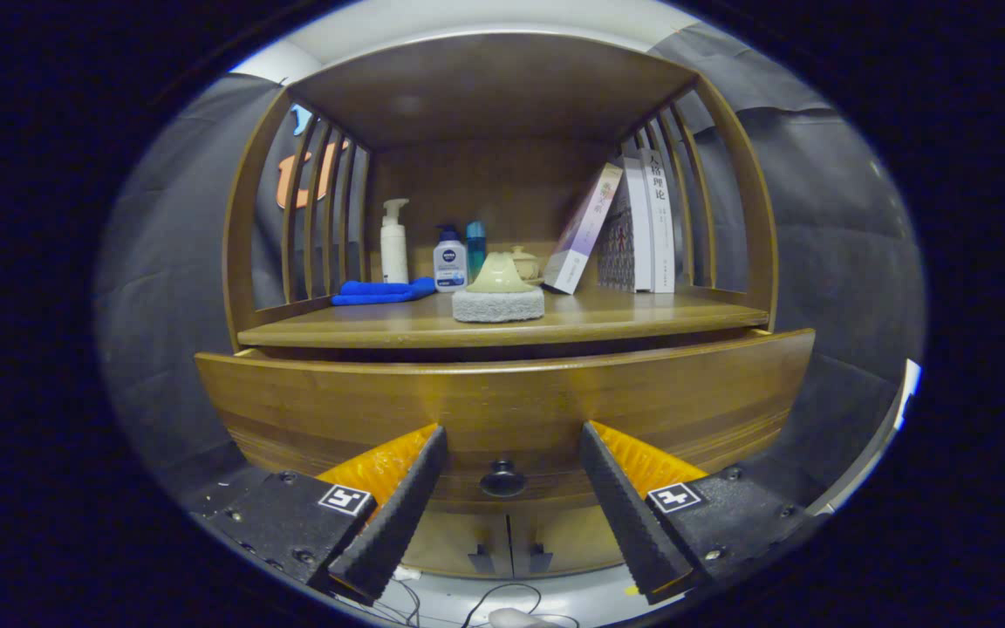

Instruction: Pull open the drawer, take out the items inside it, and place them on the countertop above the cabinet.

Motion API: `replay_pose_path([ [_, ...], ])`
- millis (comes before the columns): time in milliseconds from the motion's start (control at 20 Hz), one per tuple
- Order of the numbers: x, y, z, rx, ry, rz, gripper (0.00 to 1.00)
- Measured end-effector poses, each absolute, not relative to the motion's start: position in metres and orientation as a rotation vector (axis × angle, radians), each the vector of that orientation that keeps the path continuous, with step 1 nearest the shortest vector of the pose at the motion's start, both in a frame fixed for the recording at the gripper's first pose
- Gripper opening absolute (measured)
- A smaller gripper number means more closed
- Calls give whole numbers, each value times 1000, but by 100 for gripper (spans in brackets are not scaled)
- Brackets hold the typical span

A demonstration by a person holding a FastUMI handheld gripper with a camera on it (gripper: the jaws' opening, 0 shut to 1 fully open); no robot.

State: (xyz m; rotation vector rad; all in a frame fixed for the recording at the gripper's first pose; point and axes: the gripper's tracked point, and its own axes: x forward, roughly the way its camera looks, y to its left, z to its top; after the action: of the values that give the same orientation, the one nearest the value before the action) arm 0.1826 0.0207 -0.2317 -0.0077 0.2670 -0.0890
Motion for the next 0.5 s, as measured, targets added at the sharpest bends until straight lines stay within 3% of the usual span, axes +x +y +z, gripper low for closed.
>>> replay_pose_path([
  [500,223,19,-239,-11,300,-91,100],
])
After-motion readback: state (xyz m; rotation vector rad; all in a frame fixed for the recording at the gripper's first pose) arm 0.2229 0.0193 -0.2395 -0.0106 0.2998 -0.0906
